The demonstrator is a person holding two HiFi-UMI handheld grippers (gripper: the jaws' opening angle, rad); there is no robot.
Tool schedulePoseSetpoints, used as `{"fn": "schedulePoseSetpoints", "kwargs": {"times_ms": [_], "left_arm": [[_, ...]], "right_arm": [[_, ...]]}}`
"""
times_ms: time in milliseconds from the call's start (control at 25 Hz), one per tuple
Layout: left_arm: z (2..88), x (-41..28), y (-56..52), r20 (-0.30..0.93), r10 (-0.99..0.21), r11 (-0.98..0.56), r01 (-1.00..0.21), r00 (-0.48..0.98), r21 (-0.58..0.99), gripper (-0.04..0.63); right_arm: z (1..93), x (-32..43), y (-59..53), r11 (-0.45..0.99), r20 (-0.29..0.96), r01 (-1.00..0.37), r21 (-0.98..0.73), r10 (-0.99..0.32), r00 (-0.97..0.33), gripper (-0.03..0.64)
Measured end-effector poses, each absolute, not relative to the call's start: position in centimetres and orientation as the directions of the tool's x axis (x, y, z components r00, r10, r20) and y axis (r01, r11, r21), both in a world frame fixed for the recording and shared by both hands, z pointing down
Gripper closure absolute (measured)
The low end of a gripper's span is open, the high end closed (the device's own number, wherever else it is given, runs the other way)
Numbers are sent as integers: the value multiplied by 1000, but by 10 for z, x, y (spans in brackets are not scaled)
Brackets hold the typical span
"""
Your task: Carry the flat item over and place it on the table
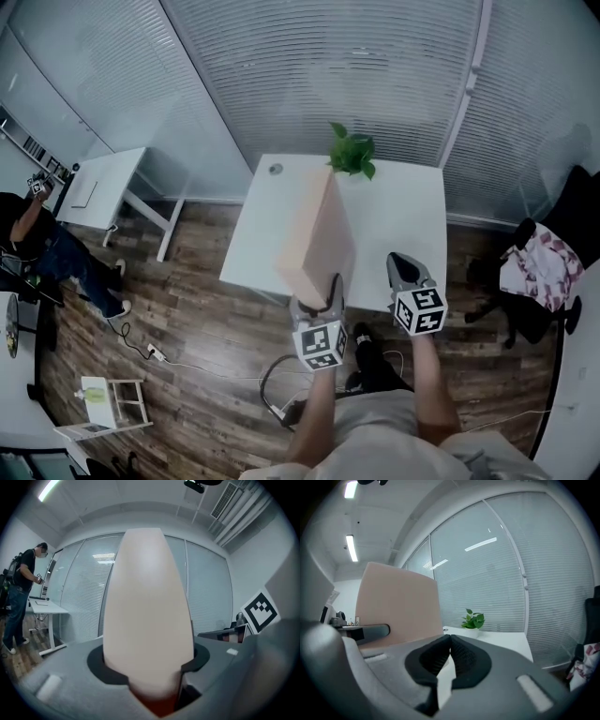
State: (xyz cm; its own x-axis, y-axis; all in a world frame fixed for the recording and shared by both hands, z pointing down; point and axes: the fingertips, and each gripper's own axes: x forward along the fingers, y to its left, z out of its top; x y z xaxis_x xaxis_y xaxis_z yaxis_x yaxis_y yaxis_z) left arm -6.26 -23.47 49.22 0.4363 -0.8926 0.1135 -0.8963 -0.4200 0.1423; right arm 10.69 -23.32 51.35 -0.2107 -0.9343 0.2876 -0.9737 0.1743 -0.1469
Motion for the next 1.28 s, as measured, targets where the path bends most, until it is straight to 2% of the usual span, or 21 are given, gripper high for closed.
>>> {"fn": "schedulePoseSetpoints", "kwargs": {"times_ms": [280, 560, 880, 1080, 1280], "left_arm": [[496, -45, -264, 95, -882, -412, -853, 462, 321, 316], [504, -37, -295, 99, -879, -372, -800, 467, 470, 316], [518, -33, -314, 85, -876, -310, -689, 474, 655, 316], [529, -31, -322, 86, -878, -254, -611, 470, 749, 316], [554, -36, -328, 116, -885, -171, -548, 450, 819, 316]], "right_arm": [[511, 105, -273, 256, 285, -954, -158, -913, -292, 615], [505, 104, -305, 324, 307, -941, -100, -889, -339, 615], [505, 77, -323, 458, 359, -883, -107, -810, -464, 615], [507, 69, -335, 497, 398, -867, -41, -788, -470, 615], [514, 54, -349, 527, 422, -848, -63, -755, -501, 615]]}}
